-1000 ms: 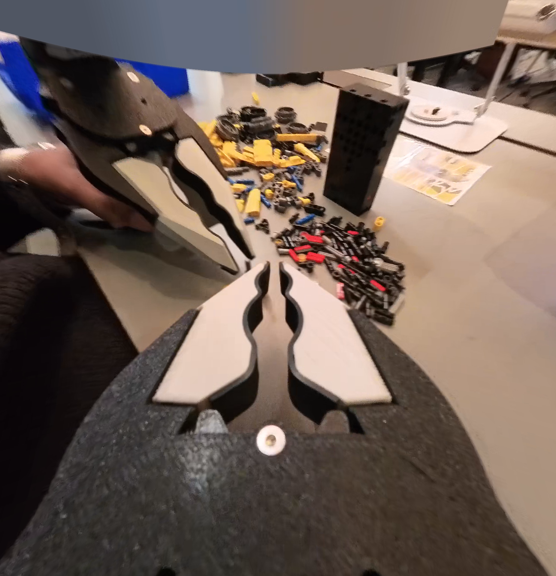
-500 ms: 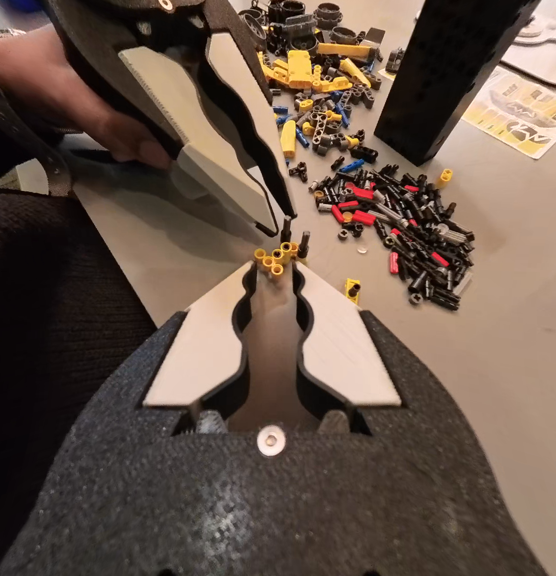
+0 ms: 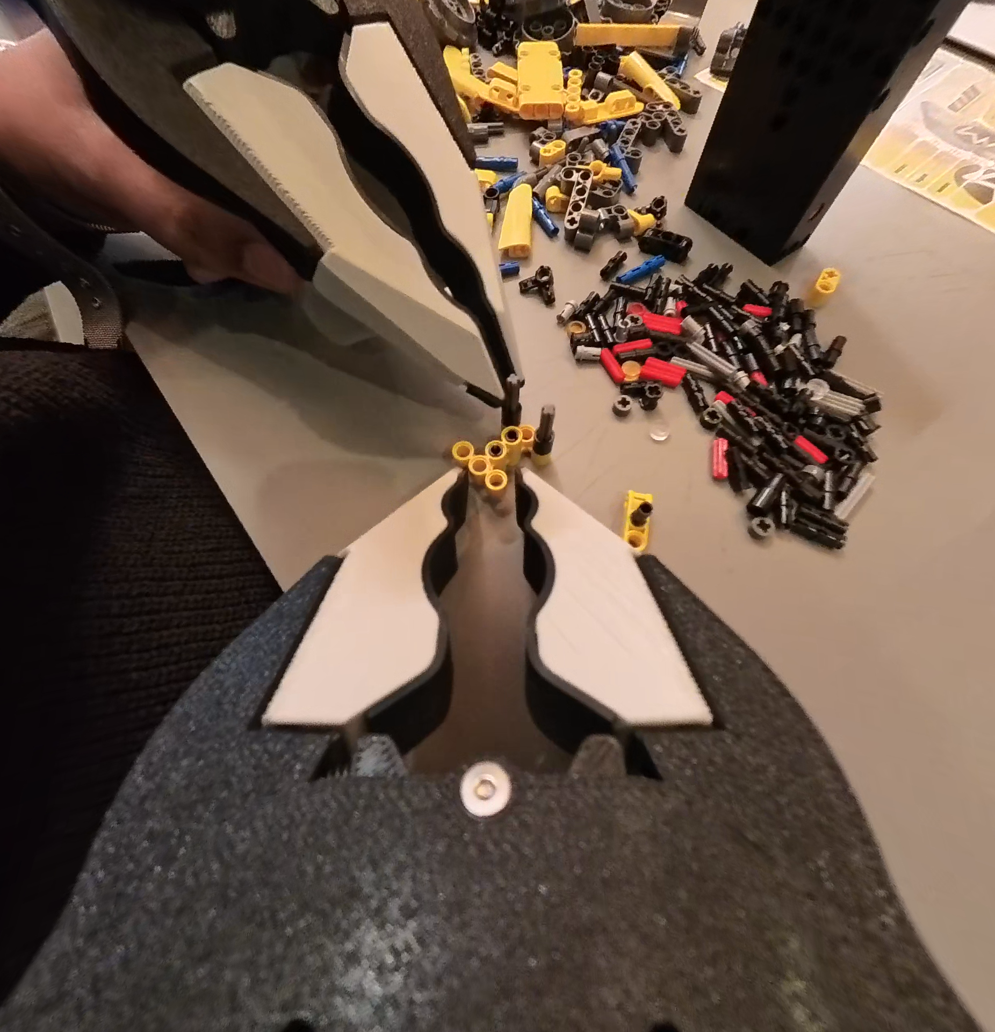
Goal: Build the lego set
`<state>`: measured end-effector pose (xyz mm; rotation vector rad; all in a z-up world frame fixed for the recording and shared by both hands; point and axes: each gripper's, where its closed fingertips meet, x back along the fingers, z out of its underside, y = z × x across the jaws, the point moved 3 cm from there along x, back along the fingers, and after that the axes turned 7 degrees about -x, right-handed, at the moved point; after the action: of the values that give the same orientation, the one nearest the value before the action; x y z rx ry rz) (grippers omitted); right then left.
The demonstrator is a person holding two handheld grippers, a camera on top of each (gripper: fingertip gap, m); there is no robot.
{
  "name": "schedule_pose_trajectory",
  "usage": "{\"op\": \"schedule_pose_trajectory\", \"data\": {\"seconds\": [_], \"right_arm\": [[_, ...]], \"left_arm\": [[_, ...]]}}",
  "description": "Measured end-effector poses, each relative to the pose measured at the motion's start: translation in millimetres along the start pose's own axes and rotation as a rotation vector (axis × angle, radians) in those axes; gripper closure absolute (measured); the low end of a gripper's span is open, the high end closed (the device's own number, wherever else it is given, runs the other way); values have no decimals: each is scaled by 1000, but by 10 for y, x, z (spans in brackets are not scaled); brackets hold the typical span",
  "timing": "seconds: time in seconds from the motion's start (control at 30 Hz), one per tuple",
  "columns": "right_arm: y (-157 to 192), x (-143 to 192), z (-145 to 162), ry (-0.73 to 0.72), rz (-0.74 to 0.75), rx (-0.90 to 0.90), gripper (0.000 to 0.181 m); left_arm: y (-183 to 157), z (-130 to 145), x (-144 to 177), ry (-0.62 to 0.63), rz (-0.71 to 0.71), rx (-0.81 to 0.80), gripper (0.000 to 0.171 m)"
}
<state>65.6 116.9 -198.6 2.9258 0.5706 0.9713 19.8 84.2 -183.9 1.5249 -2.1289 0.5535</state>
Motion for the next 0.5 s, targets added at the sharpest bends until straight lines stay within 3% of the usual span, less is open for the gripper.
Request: {"op": "schedule_pose_trajectory", "data": {"seconds": [0.5], "right_arm": [[-10, -33, 27, 36, 16, 4, 165]], "left_arm": [[-32, 25, -20, 35, -80, -56, 167]]}}
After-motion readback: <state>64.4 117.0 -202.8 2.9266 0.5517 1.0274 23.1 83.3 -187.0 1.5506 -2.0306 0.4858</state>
